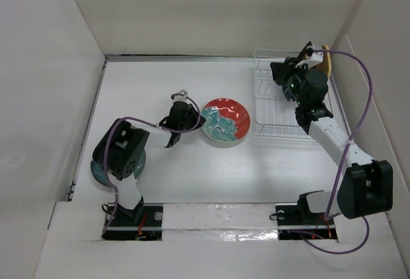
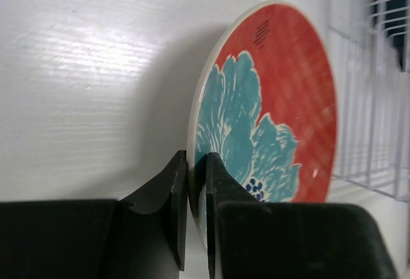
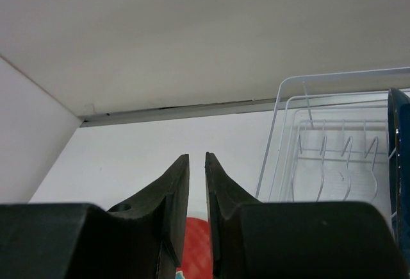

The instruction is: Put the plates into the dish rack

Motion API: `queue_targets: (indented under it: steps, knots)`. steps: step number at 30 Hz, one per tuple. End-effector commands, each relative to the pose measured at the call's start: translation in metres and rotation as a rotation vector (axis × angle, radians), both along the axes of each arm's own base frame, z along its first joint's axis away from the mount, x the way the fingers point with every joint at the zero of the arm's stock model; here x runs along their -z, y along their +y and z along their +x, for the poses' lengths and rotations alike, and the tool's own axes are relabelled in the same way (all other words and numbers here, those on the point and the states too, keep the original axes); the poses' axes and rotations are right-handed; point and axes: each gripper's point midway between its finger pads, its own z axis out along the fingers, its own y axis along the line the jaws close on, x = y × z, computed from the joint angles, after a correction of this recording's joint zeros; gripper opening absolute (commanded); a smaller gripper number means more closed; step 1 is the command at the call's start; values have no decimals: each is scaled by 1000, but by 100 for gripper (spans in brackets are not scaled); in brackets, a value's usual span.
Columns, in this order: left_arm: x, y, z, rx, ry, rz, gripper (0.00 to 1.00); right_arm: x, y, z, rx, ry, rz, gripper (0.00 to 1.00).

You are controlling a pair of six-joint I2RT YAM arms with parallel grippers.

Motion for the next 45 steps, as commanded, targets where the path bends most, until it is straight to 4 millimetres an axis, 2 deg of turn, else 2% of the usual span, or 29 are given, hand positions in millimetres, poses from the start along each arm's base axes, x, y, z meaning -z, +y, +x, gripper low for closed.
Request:
queue_targets:
  steps: [1,2,4,6,7,8,9,10,11,12,14,16,17,18,21,22,26,28,29,30,31,32,33,34,35,36,38,39,45]
  knots:
    - [4,8,-6,13,-23,-7,0,-14,3,0,-14,-59,22,22]
    - [6,16,-9,-1,-27,-13,0,-13,4,2,-14,-56,22,22]
    - [-16,22,-9,-19,-91,-24,0,-10,10,4,-30,-46,18,22]
    - [-23,36,-14,-50,-112,-9,0,-11,14,4,-35,-48,14,22]
    - [-46,38,-14,-64,-165,-26,0,-12,18,3,-38,-48,6,22]
    - [-47,46,-18,-86,-167,-8,0,-9,22,3,-44,-38,-1,22]
    - [-71,49,-19,-96,-219,-29,0,-12,22,5,-45,-41,-6,25]
    - [-79,52,-20,-106,-240,-32,0,-11,27,3,-60,-41,-18,28]
    - [-82,56,-26,-111,-244,-32,0,-8,29,5,-68,-30,-27,32]
    - [-99,59,-30,-116,-279,-50,0,-12,40,3,-116,-36,-46,43]
    - [-112,62,-34,-119,-303,-61,0,-7,52,4,-186,-17,-71,55]
    - [-135,66,-39,-120,-354,-73,0,4,86,-3,-354,-1,-94,70]
    - [-138,68,-41,-121,-357,-65,0,0,93,-3,-399,-14,-103,74]
    - [-152,70,-44,-123,-387,-75,0,13,108,-3,-458,11,-118,80]
    - [-172,75,-48,-121,-417,-56,0,25,147,-19,-661,-17,-201,87]
    - [-174,76,-50,-114,-418,-44,0,43,166,-28,-776,-23,-247,87]
    - [-191,77,-56,-101,-448,-59,0,77,193,-43,-981,-56,-372,88]
    - [-195,76,-59,-83,-454,-56,0,80,201,-49,-1082,-112,-400,88]
    - [-196,75,-60,-75,-454,-52,0,103,202,-50,-1126,-39,-404,89]
    - [-200,75,-62,-70,-465,-59,0,108,206,-54,-1165,-33,-422,89]
    - [-201,74,-63,-61,-468,-61,0,102,209,-51,-1188,-68,-449,91]
    - [-202,74,-64,-57,-467,-56,0,123,211,-54,-1226,-20,-476,92]
    - [-203,74,-64,-51,-467,-47,0,130,211,-53,-1241,-2,-488,94]
    - [-202,73,-65,-40,-464,-44,0,121,218,-49,-1266,-37,-508,96]
    - [-203,72,-66,-34,-463,-46,0,134,216,-52,-1297,6,-530,96]
    - [-205,72,-67,-31,-470,-51,0,158,219,-50,-1322,70,-535,96]
    - [-207,72,-67,-29,-473,-54,0,165,223,-41,-1320,100,-582,97]
    - [-207,72,-67,-28,-473,-51,0,184,227,-40,-1341,140,-582,97]
    - [-213,67,-71,6,-487,-65,0,208,259,-70,-1490,175,-630,98]
